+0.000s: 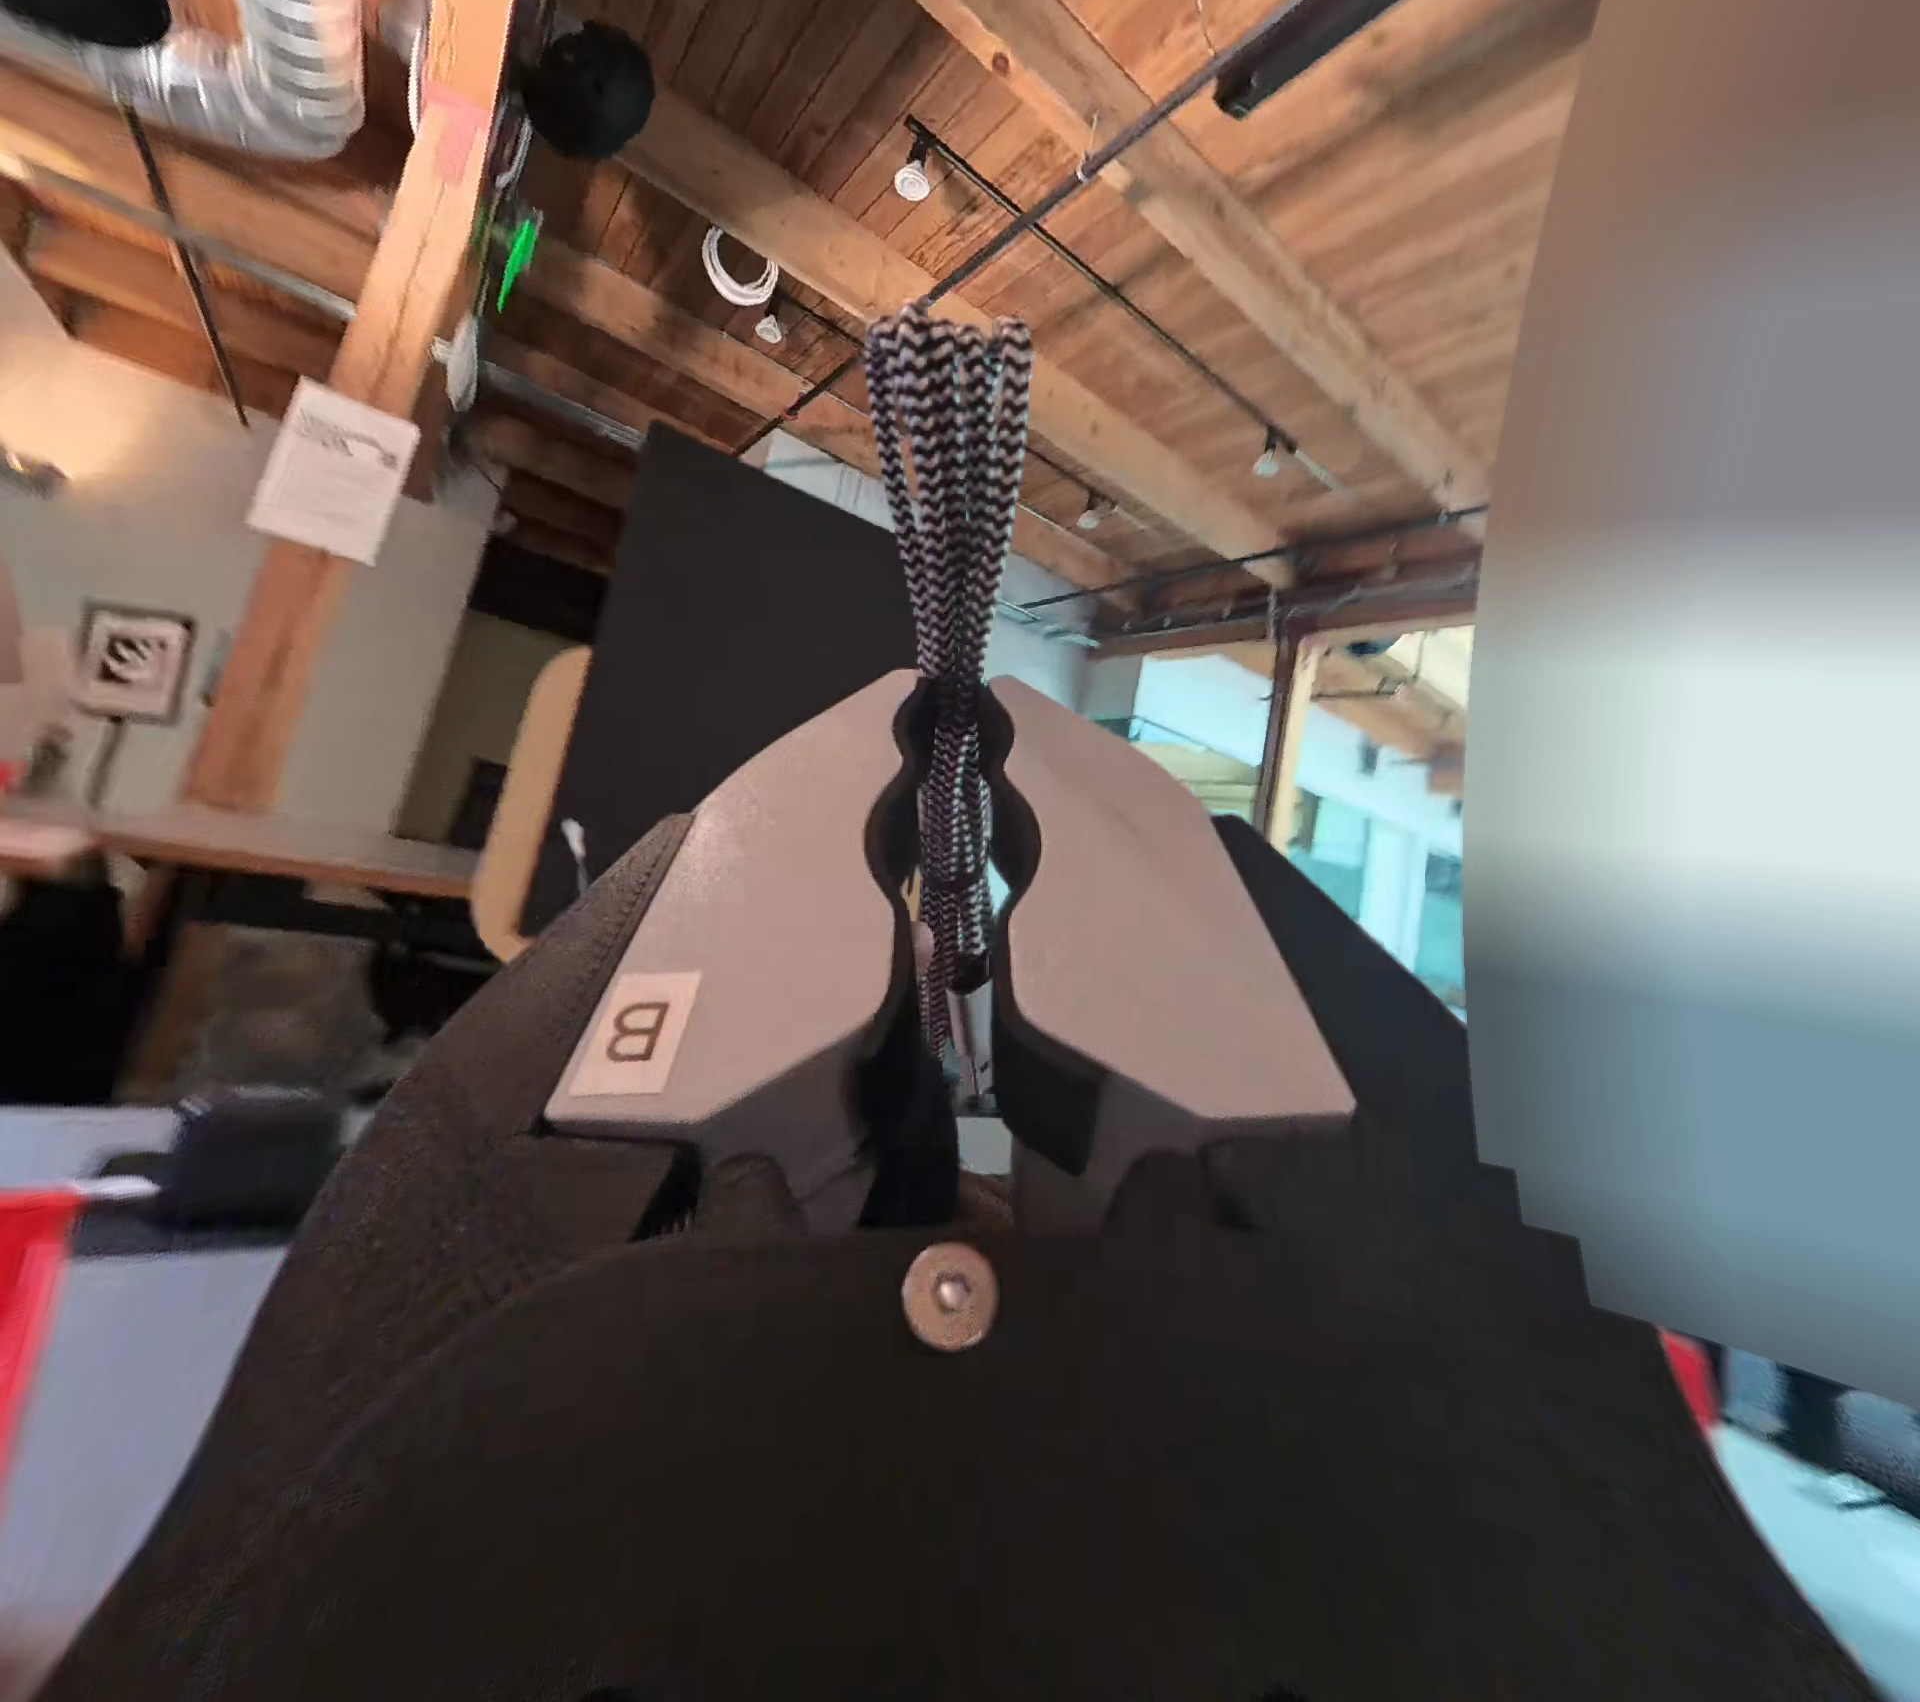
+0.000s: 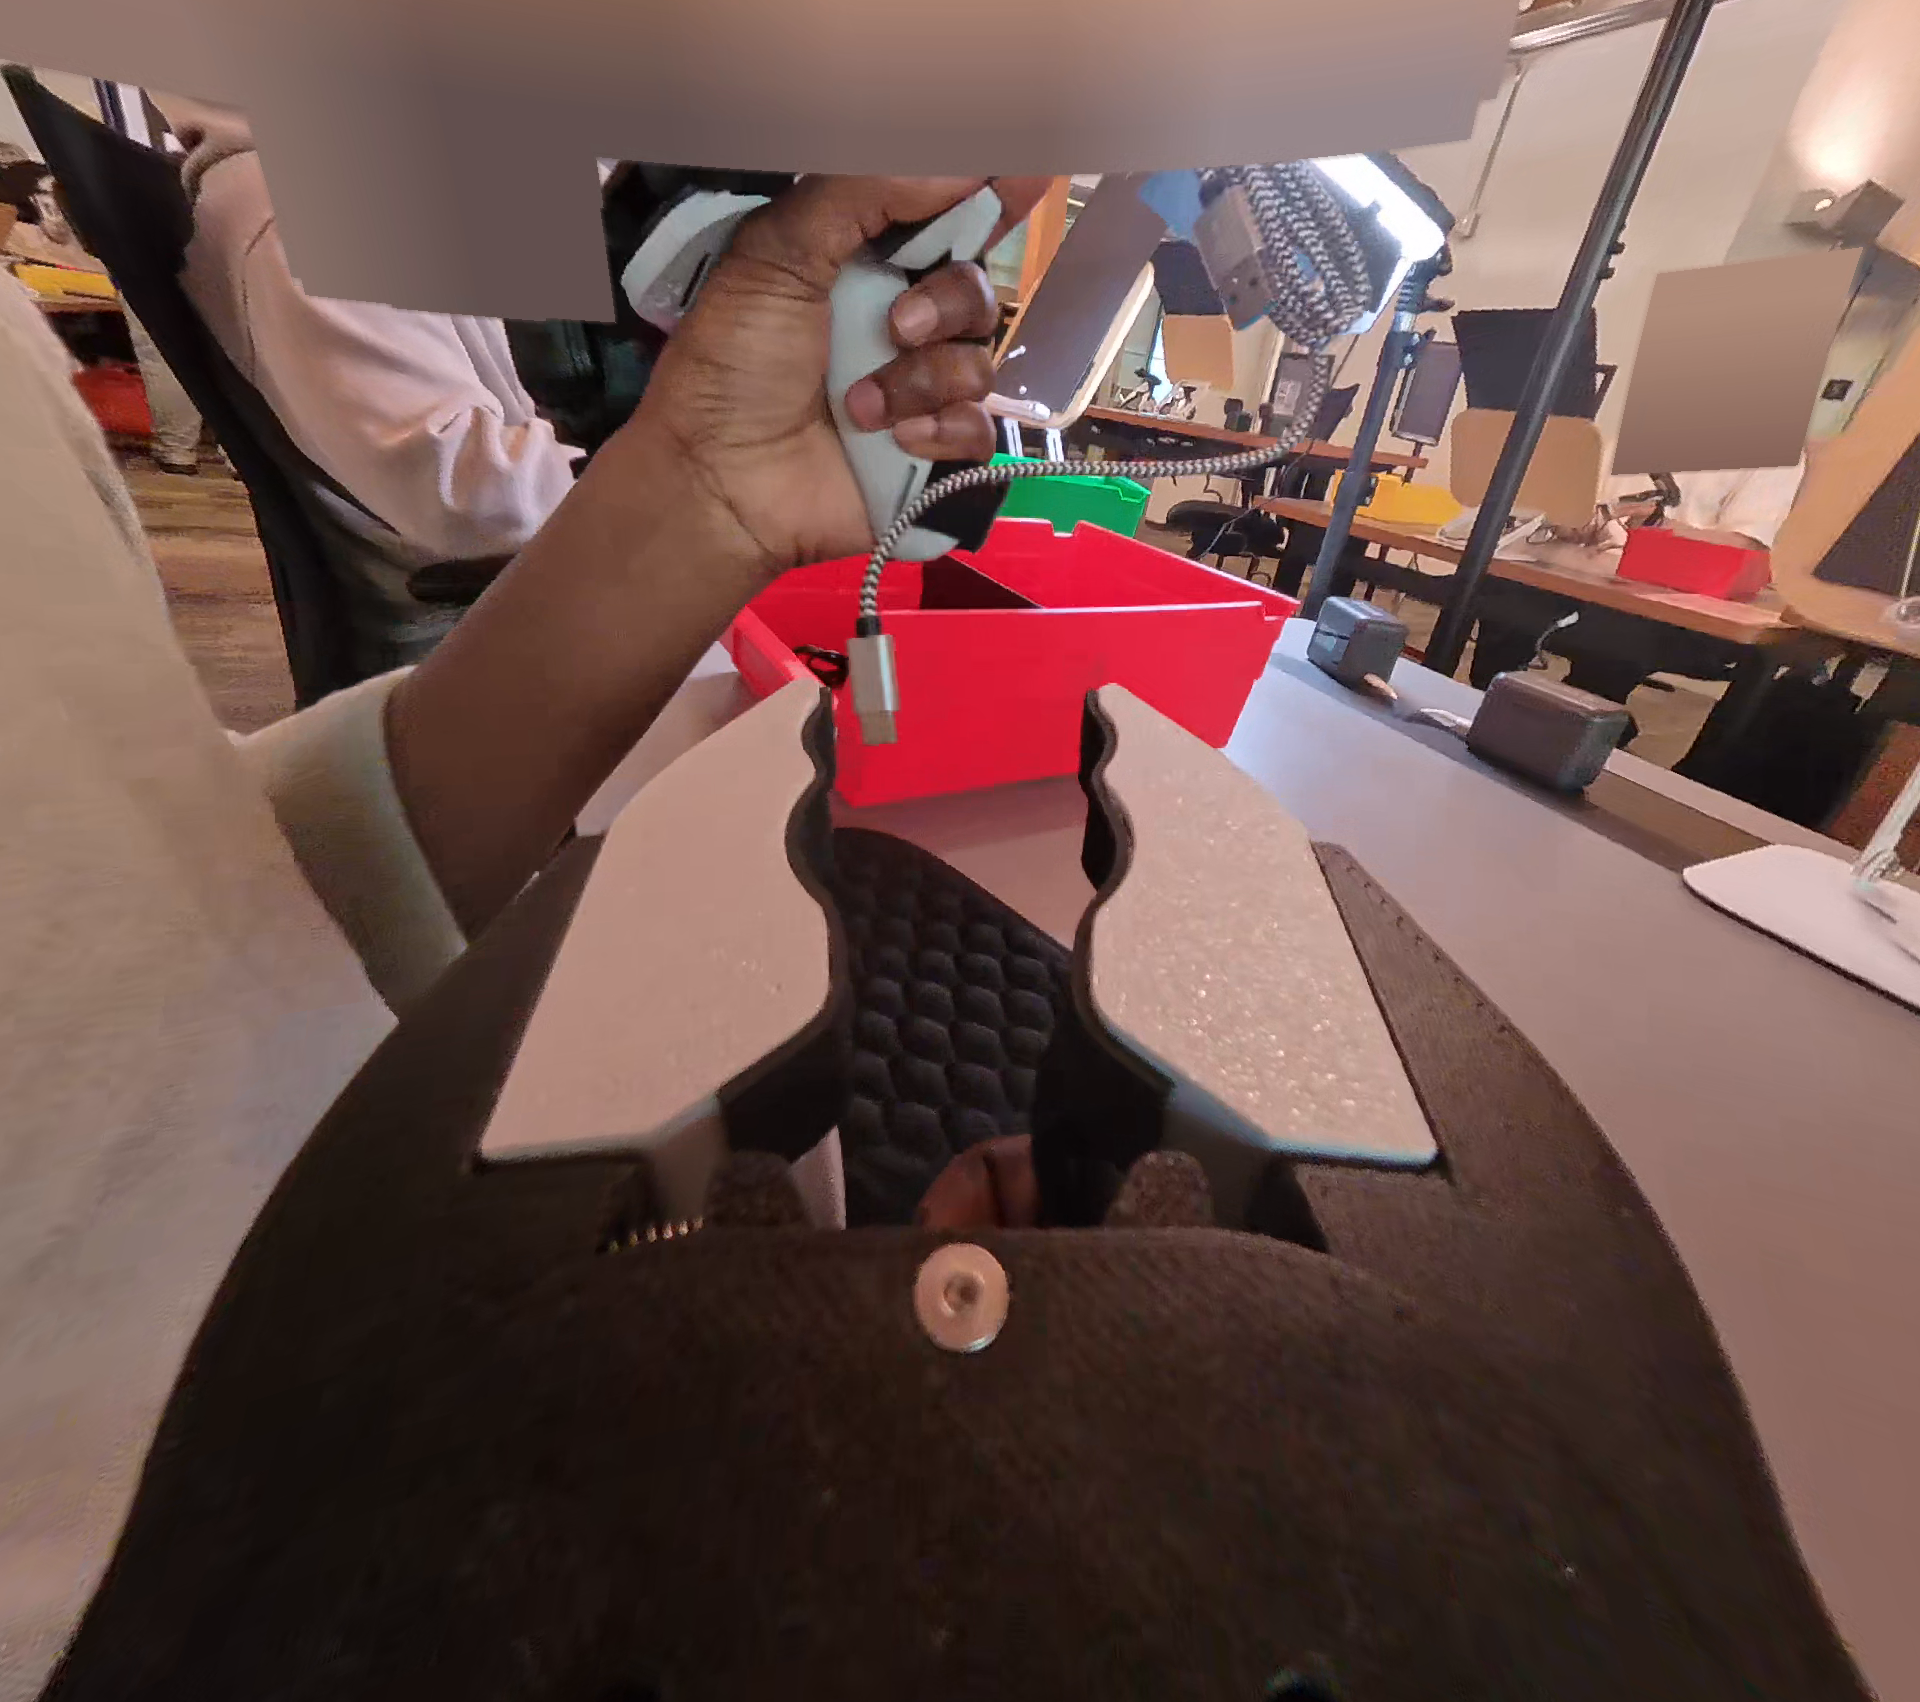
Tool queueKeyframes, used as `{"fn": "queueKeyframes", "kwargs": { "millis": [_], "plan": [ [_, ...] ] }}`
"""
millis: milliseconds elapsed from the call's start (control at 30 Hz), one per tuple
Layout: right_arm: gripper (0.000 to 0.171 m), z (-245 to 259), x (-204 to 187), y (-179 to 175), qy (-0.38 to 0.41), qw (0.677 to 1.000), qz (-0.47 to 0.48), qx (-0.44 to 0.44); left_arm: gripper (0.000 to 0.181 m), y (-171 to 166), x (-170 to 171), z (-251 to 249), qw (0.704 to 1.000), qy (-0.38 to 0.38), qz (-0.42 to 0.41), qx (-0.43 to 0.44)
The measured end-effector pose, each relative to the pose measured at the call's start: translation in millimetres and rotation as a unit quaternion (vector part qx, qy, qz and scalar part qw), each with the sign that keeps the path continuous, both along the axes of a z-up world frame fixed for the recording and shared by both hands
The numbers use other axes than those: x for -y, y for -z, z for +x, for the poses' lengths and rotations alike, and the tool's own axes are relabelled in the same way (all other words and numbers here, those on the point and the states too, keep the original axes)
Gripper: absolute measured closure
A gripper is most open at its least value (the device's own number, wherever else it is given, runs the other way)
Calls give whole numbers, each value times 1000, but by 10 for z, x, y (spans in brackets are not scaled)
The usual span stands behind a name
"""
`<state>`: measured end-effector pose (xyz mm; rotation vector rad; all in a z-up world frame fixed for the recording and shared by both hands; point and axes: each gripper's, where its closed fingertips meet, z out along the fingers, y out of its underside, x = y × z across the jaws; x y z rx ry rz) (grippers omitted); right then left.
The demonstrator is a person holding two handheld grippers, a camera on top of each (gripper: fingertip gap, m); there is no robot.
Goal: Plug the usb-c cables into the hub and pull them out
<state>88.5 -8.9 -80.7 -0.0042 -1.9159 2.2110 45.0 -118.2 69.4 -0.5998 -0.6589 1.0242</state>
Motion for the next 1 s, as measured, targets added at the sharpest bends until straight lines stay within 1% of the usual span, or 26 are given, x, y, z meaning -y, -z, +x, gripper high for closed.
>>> {"fn": "queueKeyframes", "kwargs": {
  "millis": [33, 167, 300, 367, 500, 567, 600, 667, 733, 833, 900, 967, 1000],
  "plan": [
    [127, -10, 3, 35, -1, 1000, 2, 0, 174, 44, -16, -41, 1000, 14, 27, 7],
    [133, 60, 11, 158, -15, 1000, 8, -16, 174, 185, -24, -182, 992, 49, 110, 30],
    [133, 118, 77, 225, -20, 1000, 8, -4, 174, 267, 19, -260, 989, 28, 140, 32],
    [133, 58, 117, 263, 3, 1000, 17, -7, 174, 301, 26, -288, 987, 24, 152, 35],
    [142, 14, 170, 276, 25, 999, 23, -40, 173, 354, 52, -339, 984, 19, 173, 41],
    [142, 21, 215, 324, 29, 997, 39, -54, 173, 372, 48, -367, 983, 20, 175, 46],
    [145, 20, 231, 347, 33, 996, 46, -63, 173, 381, 46, -377, 983, 20, 177, 47],
    [161, -1, 227, 332, 48, 995, 41, -79, 173, 409, 29, -400, 982, 25, 180, 53],
    [162, -16, 205, 321, 54, 994, 44, -88, 174, 449, 9, -435, 981, 33, 178, 63],
    [163, -63, 105, 241, 49, 997, 23, -60, 172, 577, -23, -533, 980, 54, 161, 100],
    [163, -157, 0, 216, 59, 997, 25, -45, 171, 765, -81, -619, 977, 78, 136, 147],
    [164, -288, -138, 180, 84, 995, 39, -31, 169, 1068, -153, -701, 966, 100, 103, 216],
    [164, -338, -203, 155, 91, 995, 46, -17, 165, 1239, -190, -721, 958, 111, 85, 252]
  ]
}}
